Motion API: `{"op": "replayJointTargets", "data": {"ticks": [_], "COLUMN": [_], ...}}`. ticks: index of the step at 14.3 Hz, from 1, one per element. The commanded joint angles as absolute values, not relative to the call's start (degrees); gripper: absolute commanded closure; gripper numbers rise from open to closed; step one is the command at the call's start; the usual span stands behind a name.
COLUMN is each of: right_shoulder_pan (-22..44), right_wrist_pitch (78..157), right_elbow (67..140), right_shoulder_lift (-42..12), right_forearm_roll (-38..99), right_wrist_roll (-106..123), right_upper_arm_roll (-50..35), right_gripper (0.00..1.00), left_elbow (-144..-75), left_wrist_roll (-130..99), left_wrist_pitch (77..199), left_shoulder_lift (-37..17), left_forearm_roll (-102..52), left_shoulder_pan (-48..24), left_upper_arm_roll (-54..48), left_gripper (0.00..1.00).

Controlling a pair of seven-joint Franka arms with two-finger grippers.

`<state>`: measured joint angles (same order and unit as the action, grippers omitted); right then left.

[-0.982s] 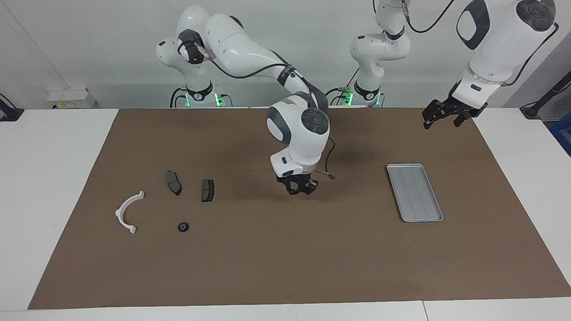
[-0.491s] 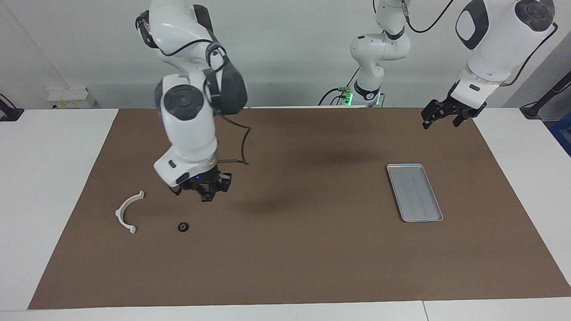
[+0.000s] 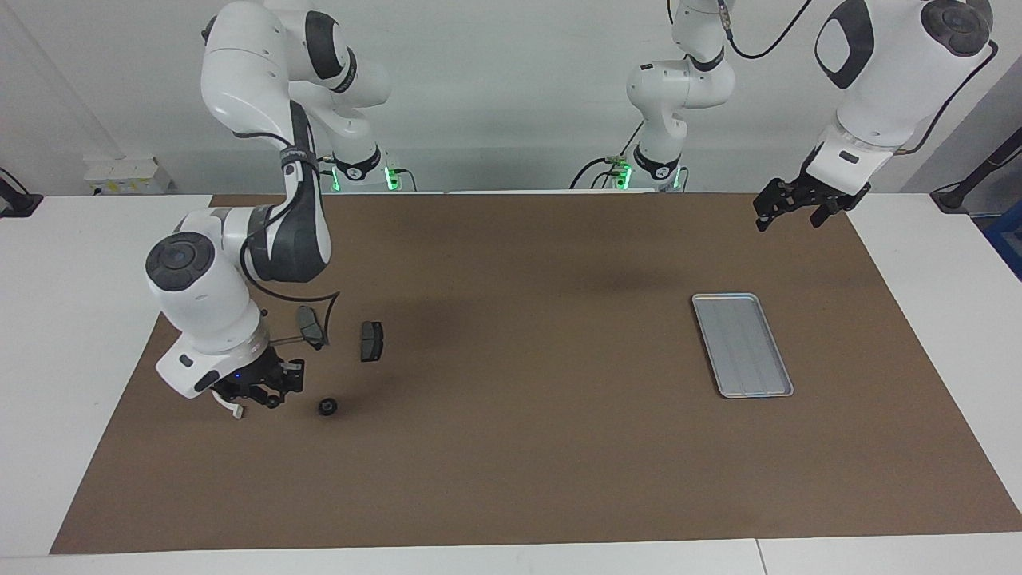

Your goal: Place bearing gear from tray to pile

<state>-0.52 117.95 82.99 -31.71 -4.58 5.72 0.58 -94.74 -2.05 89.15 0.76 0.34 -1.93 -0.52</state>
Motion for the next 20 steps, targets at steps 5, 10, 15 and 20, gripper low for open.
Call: {"op": "replayJointTargets", "data": {"ticks": [5, 10, 15, 20], "right_shoulder_pan": [-3.43, -3.60, -3.25, -2.55], "right_wrist_pitch": [130.07, 135.52, 135.09, 125.44], "right_elbow": [90.09, 90.18, 90.18, 89.38], "right_shoulder_lift": [-33.75, -36.65, -36.65, -30.26], "right_forearm_roll": [-3.96, -3.96, -3.96, -3.69], "right_wrist_roll": [9.67, 9.93, 9.58, 5.55], "right_upper_arm_roll": [-0.26, -0.26, -0.26, -2.01], "right_gripper": [1.00, 1.00, 0.13, 0.00], "left_elbow": [-94.39, -94.39, -94.39, -94.39], "left_wrist_roll": [-1.76, -1.76, -1.76, -1.76], "left_wrist_pitch": [88.15, 88.15, 88.15, 88.15], "left_shoulder_lift": [0.70, 0.70, 0.70, 0.70], "left_forearm_roll": [0.18, 0.18, 0.18, 0.18], "left_shoulder_pan": [-1.58, -1.67, -1.67, -1.58], "left_upper_arm_roll": [-0.79, -0.79, -0.70, -0.70], "left_gripper": [0.00, 0.00, 0.00, 0.00]}}
